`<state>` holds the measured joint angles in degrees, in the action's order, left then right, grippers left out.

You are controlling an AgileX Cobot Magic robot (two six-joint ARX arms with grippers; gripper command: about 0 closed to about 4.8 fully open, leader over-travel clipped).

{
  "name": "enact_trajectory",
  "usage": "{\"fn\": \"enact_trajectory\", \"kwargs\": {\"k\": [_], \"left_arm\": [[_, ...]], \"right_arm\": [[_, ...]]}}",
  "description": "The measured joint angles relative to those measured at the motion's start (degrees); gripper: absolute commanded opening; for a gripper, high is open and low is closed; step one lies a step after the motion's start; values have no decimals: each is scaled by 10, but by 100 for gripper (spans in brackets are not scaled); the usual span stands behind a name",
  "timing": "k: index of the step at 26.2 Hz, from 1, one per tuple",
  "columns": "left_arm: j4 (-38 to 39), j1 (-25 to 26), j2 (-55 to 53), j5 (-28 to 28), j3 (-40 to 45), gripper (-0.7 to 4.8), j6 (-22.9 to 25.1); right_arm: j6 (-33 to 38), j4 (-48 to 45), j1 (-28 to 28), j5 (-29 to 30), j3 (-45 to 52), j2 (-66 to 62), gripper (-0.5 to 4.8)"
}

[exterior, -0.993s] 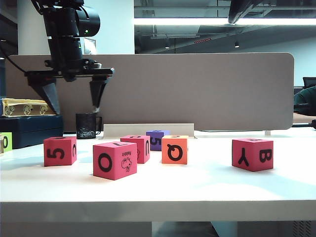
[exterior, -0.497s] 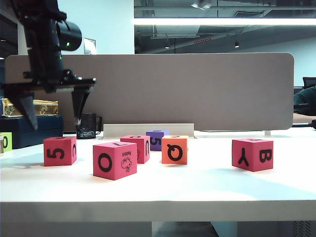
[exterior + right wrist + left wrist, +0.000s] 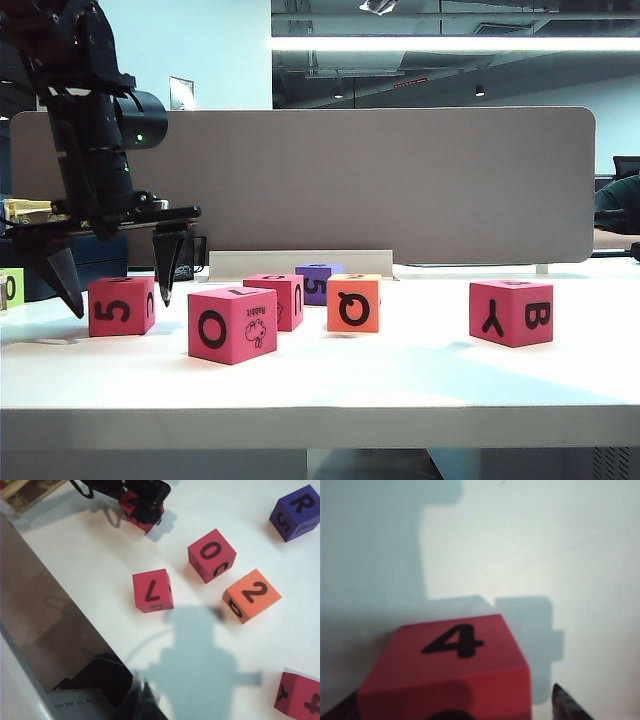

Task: Select the appropriate blocks from the scattered letter blocks on the table and arrange them in a row to spell out "2024".

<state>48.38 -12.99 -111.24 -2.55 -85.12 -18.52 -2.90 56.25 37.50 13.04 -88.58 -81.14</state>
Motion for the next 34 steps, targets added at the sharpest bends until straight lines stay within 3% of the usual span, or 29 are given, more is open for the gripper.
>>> {"fn": "enact_trajectory", "kwargs": {"k": [3,7,34], "left_arm": [[-23,1,0,0,0,265,0],[-30,0,0,0,0,238,10],[-113,-52,0,-50,0,238,42]], "right_arm": [[0,1,0,-4,0,0,-2],[0,1,0,-5,0,-2,-2],[0,1,0,-17,0,-2,-2]]}}
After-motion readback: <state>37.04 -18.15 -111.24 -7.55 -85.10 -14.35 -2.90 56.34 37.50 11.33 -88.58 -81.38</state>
